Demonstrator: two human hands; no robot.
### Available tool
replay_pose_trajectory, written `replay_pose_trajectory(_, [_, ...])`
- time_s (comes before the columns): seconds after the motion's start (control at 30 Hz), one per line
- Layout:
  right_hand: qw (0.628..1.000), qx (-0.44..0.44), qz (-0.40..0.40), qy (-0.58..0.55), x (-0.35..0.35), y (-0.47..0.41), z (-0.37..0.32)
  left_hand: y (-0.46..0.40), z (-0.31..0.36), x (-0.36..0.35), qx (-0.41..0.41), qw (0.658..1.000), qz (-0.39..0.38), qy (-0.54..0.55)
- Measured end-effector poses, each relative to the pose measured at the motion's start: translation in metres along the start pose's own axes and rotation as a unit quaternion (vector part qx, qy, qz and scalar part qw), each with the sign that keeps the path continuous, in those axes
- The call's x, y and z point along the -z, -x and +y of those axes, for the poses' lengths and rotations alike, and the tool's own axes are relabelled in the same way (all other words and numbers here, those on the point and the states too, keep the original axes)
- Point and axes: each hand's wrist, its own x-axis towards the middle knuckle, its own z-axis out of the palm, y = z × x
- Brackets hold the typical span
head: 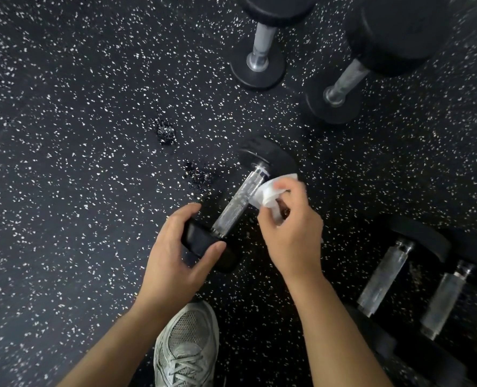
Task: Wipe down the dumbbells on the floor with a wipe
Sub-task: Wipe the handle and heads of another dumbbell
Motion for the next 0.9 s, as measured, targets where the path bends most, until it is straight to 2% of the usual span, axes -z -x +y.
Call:
replay_pose_trajectory(0.07, [0.997, 0.032, -0.003, 0.068, 0.005, -0.002, 0.006, 0.0, -0.002, 0.0, -0.005, 1.0, 0.001, -0.003])
replay_pose_trajectory(0.23, [0.994, 0.094, 0.021, 0.057, 0.001, -0.009, 0.008, 0.0, -0.002, -0.001, -0.008, 1.0, 0.0, 0.0])
replay_pose_trajectory(0.4, [0.992, 0.103, 0.05, 0.05, -0.018, -0.014, 0.011, 0.0, -0.002, -0.001, -0.008, 1.0, 0.004, -0.001])
replay_pose_trajectory(0.5, [0.991, 0.123, 0.03, 0.041, -0.03, -0.009, 0.018, 0.0, -0.002, -0.002, -0.011, 1.0, 0.004, 0.002])
replay_pose_trajectory(0.63, [0.995, 0.085, -0.03, 0.033, -0.032, -0.002, 0.021, -0.001, -0.002, -0.002, -0.013, 1.0, 0.003, 0.008])
replay_pose_trajectory(0.83, [0.997, 0.063, -0.032, 0.043, -0.038, -0.009, 0.021, 0.0, -0.002, -0.002, -0.012, 1.0, 0.008, 0.004])
replay_pose_trajectory(0.9, [0.996, 0.059, -0.06, 0.018, -0.036, -0.008, 0.02, 0.0, -0.002, -0.002, -0.013, 1.0, 0.012, 0.008])
